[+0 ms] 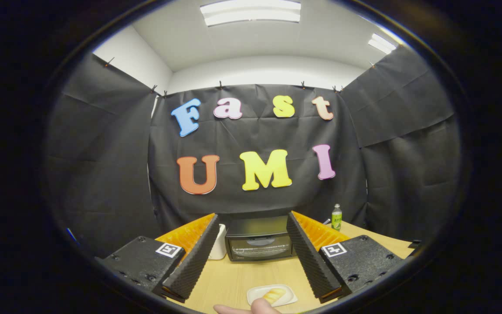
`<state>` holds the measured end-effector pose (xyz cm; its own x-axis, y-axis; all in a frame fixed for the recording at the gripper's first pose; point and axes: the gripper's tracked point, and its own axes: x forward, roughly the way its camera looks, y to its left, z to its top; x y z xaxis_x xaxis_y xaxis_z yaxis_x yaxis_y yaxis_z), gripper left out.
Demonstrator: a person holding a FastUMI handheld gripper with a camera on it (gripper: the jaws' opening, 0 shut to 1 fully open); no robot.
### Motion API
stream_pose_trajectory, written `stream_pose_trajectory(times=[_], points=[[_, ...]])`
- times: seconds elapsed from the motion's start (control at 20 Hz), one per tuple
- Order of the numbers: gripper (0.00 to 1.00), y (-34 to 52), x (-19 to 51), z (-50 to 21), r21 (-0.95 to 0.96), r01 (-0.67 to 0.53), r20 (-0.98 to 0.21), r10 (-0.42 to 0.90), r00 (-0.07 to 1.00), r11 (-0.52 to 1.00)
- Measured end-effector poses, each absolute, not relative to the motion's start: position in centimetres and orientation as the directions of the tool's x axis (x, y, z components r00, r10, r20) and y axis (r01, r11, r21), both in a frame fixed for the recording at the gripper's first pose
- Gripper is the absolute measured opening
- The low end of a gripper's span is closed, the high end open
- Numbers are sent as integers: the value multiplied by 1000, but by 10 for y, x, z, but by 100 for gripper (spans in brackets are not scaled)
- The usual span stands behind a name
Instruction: Open the toaster oven, put the food inside, and close the toaster oven door.
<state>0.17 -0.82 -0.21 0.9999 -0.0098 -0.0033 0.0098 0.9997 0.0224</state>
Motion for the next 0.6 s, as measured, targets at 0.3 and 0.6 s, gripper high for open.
stream_pose_trajectory(times=[0.3, 0.6], points=[[100, -14, 5, -9, 33, 9, -18, -9, 1000, 999], [100, -13, 10, -11, 52, -21, -15, 22, 1000, 998]])
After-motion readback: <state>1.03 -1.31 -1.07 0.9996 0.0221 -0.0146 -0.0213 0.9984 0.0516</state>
